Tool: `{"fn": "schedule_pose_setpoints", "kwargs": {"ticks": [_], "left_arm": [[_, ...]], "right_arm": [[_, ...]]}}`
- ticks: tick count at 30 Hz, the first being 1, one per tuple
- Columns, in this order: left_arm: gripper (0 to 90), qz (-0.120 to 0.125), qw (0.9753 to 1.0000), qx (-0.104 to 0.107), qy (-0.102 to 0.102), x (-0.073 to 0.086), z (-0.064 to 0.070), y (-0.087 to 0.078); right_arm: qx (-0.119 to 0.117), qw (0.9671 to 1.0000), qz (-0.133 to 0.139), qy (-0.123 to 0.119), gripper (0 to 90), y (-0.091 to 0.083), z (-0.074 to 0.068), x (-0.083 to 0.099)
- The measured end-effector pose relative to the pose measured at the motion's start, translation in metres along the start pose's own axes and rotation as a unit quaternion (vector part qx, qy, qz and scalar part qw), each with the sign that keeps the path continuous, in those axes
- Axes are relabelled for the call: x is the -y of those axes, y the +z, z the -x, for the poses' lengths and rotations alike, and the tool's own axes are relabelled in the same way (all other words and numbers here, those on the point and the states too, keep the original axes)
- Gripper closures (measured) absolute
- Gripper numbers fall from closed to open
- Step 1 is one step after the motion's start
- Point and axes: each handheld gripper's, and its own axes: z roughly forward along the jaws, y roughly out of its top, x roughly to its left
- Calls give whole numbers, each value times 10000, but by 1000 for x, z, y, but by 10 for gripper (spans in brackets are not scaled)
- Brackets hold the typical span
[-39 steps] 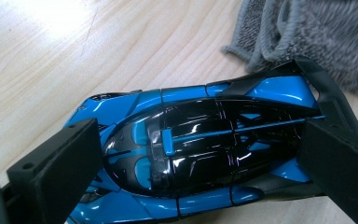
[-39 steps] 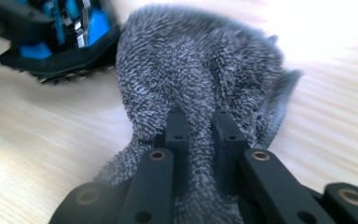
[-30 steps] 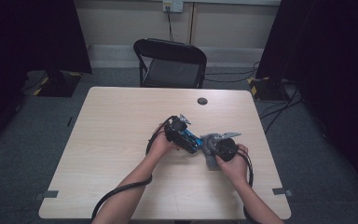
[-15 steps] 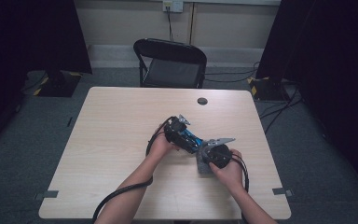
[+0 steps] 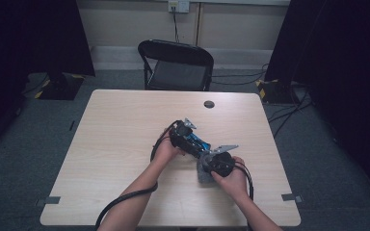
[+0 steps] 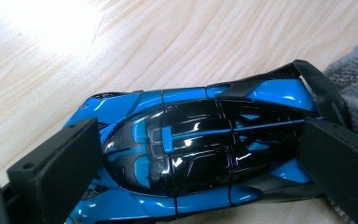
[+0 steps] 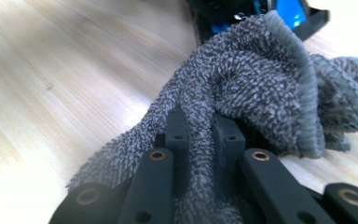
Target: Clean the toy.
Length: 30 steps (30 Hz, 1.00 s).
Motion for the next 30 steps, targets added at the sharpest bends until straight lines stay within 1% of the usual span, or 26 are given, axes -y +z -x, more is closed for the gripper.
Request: {"fn": "schedule_pose_setpoints", "kwargs": {"ticks": [9,14,16,17,21,22,24,26,30], "left_arm": [[0,24,10000,1,-46,1,0,0],[0,19,10000,-14,-58,1,1,0],[0,38,10000,-12,-43,2,0,-1],[0,43,10000,-20,-42,2,1,-1],[0,54,10000,-10,-45,1,1,0],[0,33,10000,-2,-50,2,1,-1],[0,38,10000,-7,-47,2,1,-1],[1,34,10000,-8,-47,1,1,-1],[5,25,10000,-9,-44,1,0,-1]], "right_arm": [[-216,9996,-3,-155,792,2,-10,-1],[-463,9987,9,-234,792,1,-16,-1],[-528,9983,14,-258,792,-1,-19,-2],[-614,9978,49,-247,792,-3,-20,-2],[-718,9969,132,-308,792,-12,-22,-5],[-719,9968,135,-315,792,-15,-22,-6],[-819,9961,216,-240,792,-21,-20,-7],[-780,9964,270,-213,792,-27,-16,-8],[-654,9972,350,-104,792,-41,-1,-10]]}}
